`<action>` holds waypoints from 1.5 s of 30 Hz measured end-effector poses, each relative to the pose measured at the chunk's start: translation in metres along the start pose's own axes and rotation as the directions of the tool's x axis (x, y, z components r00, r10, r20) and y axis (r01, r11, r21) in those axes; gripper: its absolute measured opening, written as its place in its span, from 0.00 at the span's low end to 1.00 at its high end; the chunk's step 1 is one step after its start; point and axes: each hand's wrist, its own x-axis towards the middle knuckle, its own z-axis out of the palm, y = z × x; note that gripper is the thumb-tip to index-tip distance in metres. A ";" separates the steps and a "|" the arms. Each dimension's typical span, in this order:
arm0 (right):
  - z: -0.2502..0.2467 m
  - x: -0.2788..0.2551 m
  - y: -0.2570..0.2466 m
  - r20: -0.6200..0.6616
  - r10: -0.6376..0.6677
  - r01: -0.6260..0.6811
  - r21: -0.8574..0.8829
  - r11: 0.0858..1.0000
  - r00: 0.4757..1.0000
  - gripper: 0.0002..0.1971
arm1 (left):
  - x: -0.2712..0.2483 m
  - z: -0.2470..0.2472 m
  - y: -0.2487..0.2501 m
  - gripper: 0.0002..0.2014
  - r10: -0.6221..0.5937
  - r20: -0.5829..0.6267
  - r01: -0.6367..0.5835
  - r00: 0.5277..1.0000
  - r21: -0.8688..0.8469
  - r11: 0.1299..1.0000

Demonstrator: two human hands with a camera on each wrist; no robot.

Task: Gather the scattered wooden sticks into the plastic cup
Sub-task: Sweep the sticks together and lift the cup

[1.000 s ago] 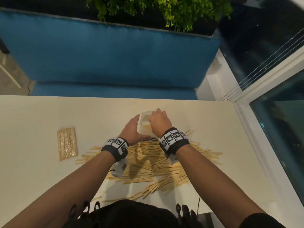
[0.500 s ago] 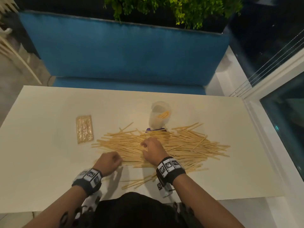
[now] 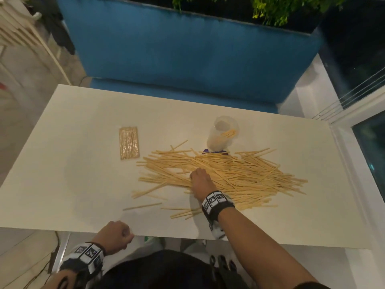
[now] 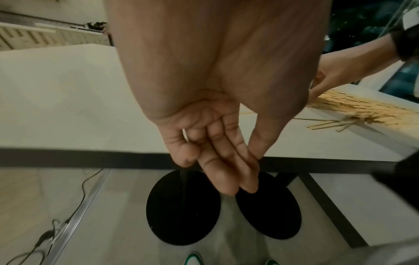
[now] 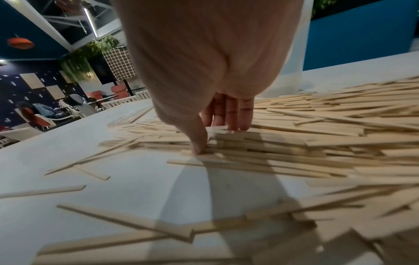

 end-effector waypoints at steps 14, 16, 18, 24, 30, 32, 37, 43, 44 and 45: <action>-0.004 -0.006 -0.011 0.099 -0.017 0.029 -0.123 0.992 0.995 0.22 | -0.011 -0.014 -0.002 0.16 -0.010 0.155 0.032 0.988 -0.140 0.990; -0.006 -0.004 -0.009 0.100 0.002 0.009 -0.114 0.993 0.995 0.22 | -0.010 -0.018 0.001 0.16 -0.018 0.187 0.043 0.982 -0.129 0.991; -0.010 -0.003 -0.005 0.107 0.024 -0.015 -0.087 0.996 0.994 0.22 | -0.008 -0.024 0.007 0.16 -0.011 0.192 0.036 0.981 -0.126 0.991; -0.026 0.001 0.012 0.135 0.042 -0.049 0.044 0.998 0.990 0.18 | 0.020 -0.055 0.036 0.18 0.042 -0.147 -0.078 0.988 -0.246 0.966; -0.053 -0.003 0.027 0.103 0.036 -0.051 0.149 0.988 0.994 0.19 | 0.065 -0.092 0.095 0.13 -0.097 -0.451 -0.145 0.887 -0.473 0.869; -0.065 -0.005 0.029 0.101 0.036 -0.054 0.178 0.983 0.994 0.20 | 0.081 -0.101 0.116 0.20 -0.130 -0.405 -0.130 0.905 -0.553 0.823; -0.087 -0.006 0.025 0.148 -0.002 -0.027 0.191 0.981 0.989 0.27 | 0.098 -0.116 0.181 0.30 -0.098 -0.161 -0.112 0.982 -0.915 0.387; -0.089 -0.002 0.021 0.195 -0.105 0.058 0.231 0.971 0.975 0.16 | 0.110 -0.119 0.215 0.21 -0.217 -0.057 -0.111 0.974 -0.963 -0.245; -0.090 -0.003 0.021 0.186 -0.122 0.079 0.224 0.971 0.975 0.15 | 0.112 -0.119 0.216 0.18 -0.232 -0.044 -0.104 0.972 -0.961 -0.255; -0.092 -0.003 0.021 0.176 -0.135 0.096 0.213 0.972 0.975 0.13 | 0.113 -0.120 0.218 0.17 -0.247 -0.031 -0.092 0.969 -0.967 -0.239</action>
